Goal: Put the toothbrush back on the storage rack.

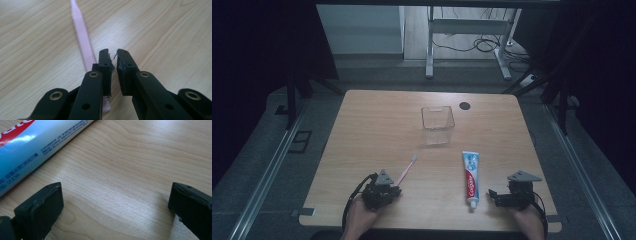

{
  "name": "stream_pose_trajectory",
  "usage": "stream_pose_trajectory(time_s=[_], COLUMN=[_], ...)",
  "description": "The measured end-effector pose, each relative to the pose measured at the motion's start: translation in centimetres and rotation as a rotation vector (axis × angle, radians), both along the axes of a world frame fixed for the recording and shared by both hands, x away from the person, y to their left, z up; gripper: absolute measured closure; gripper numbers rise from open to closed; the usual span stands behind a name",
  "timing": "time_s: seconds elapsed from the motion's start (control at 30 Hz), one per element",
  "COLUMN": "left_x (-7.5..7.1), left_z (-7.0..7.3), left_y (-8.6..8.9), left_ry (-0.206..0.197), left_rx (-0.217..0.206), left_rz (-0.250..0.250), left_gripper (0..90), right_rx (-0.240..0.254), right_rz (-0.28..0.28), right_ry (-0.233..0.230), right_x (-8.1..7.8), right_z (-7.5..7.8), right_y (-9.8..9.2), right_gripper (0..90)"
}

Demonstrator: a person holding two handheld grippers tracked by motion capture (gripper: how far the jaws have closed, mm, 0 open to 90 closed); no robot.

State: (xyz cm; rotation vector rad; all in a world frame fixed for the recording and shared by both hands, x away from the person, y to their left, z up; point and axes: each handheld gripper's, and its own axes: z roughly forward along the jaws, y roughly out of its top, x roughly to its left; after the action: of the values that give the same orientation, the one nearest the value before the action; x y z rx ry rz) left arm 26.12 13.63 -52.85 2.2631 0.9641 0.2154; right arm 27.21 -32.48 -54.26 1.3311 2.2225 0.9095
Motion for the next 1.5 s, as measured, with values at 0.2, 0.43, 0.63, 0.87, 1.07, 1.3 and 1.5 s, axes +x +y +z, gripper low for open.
stream_pose_trajectory(time_s=[0.2,0.43,0.63,0.87,1.07,1.3,1.5], left_x=[0.3,0.3,0.8,2.1,4.3,6.1,7.5], left_z=[-0.1,0.5,1.2,1.5,2.0,2.6,2.7], left_y=[1.2,1.2,1.8,1.6,0.8,-0.5,-1.8], left_ry=[0.007,-0.001,0.048,0.082,0.117,0.176,0.225], left_rx=[-0.006,-0.013,-0.049,-0.011,0.049,0.144,0.224], left_rz=[0.021,0.022,0.030,0.015,-0.034,-0.049,-0.068], left_gripper=[81.5,76.0,66.5,53.5,54.6,57.9,60.1], right_rx=[0.000,0.000,0.000,0.000,0.000,0.000,0.000], right_rz=[0.000,0.000,0.000,0.000,-0.001,-0.001,-0.001], right_ry=[0.000,0.000,0.000,0.000,0.002,0.002,0.002], right_x=[0.0,0.0,0.0,0.0,0.0,0.0,0.0], right_z=[0.0,0.0,0.0,0.0,0.0,0.0,0.0], right_y=[0.0,0.0,0.0,0.0,0.0,0.0,0.0], right_gripper=[0.0,0.0,0.0,0.0,0.0,0.0,0.0])
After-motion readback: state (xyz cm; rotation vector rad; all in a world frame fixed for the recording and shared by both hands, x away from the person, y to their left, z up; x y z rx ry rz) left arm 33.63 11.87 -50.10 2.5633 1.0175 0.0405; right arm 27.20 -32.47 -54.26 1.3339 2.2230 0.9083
